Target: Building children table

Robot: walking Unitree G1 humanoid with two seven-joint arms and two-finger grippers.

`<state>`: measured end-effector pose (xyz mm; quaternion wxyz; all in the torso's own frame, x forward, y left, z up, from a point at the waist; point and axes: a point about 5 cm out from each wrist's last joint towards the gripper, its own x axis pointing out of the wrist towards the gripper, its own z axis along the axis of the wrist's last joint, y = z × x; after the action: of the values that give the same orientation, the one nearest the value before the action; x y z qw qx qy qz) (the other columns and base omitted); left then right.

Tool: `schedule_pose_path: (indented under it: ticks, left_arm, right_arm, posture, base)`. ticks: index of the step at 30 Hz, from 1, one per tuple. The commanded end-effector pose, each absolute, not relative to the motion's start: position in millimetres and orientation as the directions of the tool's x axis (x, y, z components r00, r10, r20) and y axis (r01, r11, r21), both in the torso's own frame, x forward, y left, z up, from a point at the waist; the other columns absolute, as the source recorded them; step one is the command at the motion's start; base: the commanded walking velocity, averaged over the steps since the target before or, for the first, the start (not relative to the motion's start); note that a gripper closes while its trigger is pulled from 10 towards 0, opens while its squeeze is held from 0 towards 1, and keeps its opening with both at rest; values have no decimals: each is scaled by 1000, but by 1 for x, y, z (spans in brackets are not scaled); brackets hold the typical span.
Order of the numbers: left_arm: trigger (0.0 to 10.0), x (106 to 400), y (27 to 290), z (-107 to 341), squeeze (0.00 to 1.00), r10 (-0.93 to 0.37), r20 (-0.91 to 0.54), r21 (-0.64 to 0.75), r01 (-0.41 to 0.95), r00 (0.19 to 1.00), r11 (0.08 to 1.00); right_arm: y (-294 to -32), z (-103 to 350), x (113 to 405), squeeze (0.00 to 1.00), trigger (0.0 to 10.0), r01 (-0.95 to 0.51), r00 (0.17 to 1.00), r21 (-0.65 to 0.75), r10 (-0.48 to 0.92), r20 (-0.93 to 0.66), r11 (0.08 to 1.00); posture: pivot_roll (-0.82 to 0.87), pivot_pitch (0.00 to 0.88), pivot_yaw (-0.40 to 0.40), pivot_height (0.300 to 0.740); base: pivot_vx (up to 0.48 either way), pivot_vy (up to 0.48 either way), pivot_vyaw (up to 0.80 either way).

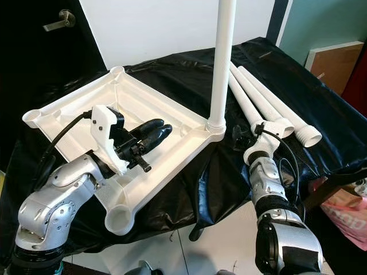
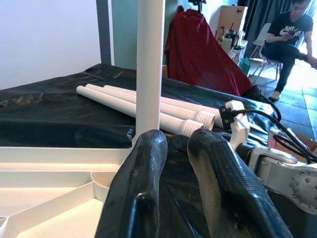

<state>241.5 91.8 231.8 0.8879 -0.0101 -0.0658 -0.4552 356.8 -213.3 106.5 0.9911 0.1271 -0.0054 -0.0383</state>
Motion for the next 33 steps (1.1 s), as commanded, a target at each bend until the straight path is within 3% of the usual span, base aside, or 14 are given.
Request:
schedule_pose_path:
  ticks: [1,2,4,5,6,9,10,13,14,29,30,31,33]
  left_arm:
    - [10000,239,93,235,0,-814,126,54,816,567,576]
    - [10000,239,93,235,0,-815,122,54,816,566,575]
    - [10000,239,93,235,0,-815,122,54,816,566,575]
    - [10000,239,94,236,0,-817,119,55,818,564,573]
    - [10000,238,94,237,0,-818,115,55,819,563,572]
    - [10000,238,94,238,0,-819,113,56,819,563,571]
    - [10000,238,94,238,0,-819,112,56,819,563,570]
    - [10000,238,94,239,0,-821,109,55,821,560,568]
    - [10000,237,93,239,0,-824,107,54,824,557,564]
    - [10000,244,96,241,0,-782,94,52,782,616,622]
    - [10000,251,99,242,0,-748,105,45,748,656,662]
    - [10000,258,101,244,0,-707,126,40,709,695,704]
    - [10000,263,103,246,0,-681,139,36,684,719,729]
  right_arm:
    - [-212,107,358,0,10000,71,997,264,-75,3,962]
    - [-211,108,360,0,9294,66,998,267,-69,1,962]
    - [-211,108,360,0,9294,66,998,267,-69,1,962]
    - [-211,110,362,0,4078,61,998,270,-63,-2,961]
    - [-210,111,364,0,2980,56,998,267,-56,-8,962]
    - [-210,113,366,0,3294,56,998,263,-55,-14,963]
    - [-211,114,368,0,2588,58,998,259,-55,-19,964]
    - [-211,116,369,0,2275,62,998,251,-57,-25,966]
    - [-211,117,370,0,0,64,998,248,-59,-30,967]
    - [-205,132,377,0,0,-11,999,171,3,45,985]
    - [-203,140,378,0,4353,-31,995,137,17,102,990]
    - [-202,151,380,0,10000,-53,986,108,35,163,993]
    - [-201,157,381,0,10000,-66,978,90,47,202,994]
  posture:
    - [89,54,98,740]
    - [92,54,101,740]
    - [92,54,101,740]
    - [101,57,110,740]
    - [107,60,116,740]
    - [111,63,122,740]
    - [112,65,126,740]
    - [117,69,134,740]
    - [121,70,137,740]
    - [125,84,151,740]
    - [113,83,147,740]
    - [100,80,141,740]
    - [97,80,140,740]
  base:
    - [0,0,0]
    - [0,0,0]
    - [0,0,0]
    - [0,0,0]
    - [0,0,0]
    - [0,0,0]
    - [0,0,0]
    - [0,0,0]
    - [0,0,0]
    - [0,0,0]
    - [0,0,0]
    - [0,0,0]
    - [0,0,0]
